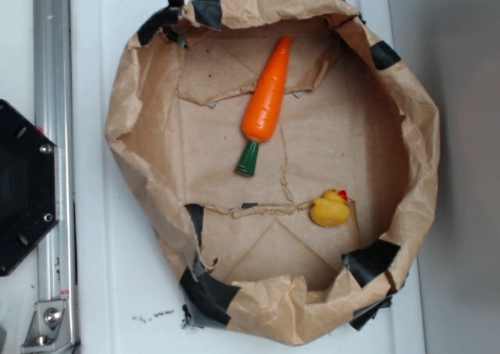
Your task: Grab the yellow duck.
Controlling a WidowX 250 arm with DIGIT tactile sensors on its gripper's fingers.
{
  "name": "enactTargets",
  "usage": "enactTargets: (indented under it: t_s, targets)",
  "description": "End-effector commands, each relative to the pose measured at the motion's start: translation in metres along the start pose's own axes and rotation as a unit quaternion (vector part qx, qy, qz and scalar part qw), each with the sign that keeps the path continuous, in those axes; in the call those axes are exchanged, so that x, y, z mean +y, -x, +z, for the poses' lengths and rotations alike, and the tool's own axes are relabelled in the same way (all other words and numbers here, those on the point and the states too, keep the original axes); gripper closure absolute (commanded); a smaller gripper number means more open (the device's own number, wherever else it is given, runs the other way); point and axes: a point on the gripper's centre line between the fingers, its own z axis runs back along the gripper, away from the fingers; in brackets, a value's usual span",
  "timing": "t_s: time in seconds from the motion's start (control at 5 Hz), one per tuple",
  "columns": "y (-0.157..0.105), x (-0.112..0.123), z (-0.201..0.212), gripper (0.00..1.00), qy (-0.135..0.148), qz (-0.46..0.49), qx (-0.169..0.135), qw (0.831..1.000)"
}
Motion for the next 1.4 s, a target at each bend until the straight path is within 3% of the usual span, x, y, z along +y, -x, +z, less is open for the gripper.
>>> enactTargets:
  t_s: [0.0, 0.4, 0.6, 0.8, 1.2]
  targets:
    - [0.000, 0.000, 0.000, 0.00, 0.000, 0.000, 0.000, 1.000]
    - [-0.094, 0.011, -0.052, 0.00, -0.008, -0.005, -0.122, 0.992]
    - [-0.118, 0.010, -0.093, 0.00, 0.009, -0.034, -0.120, 0.992]
    - [-0.143, 0.015, -0.121, 0.00, -0.014, -0.049, -0.110, 0.993]
    - [-0.143, 0.015, -0.121, 0.00, -0.014, -0.049, -0.110, 0.993]
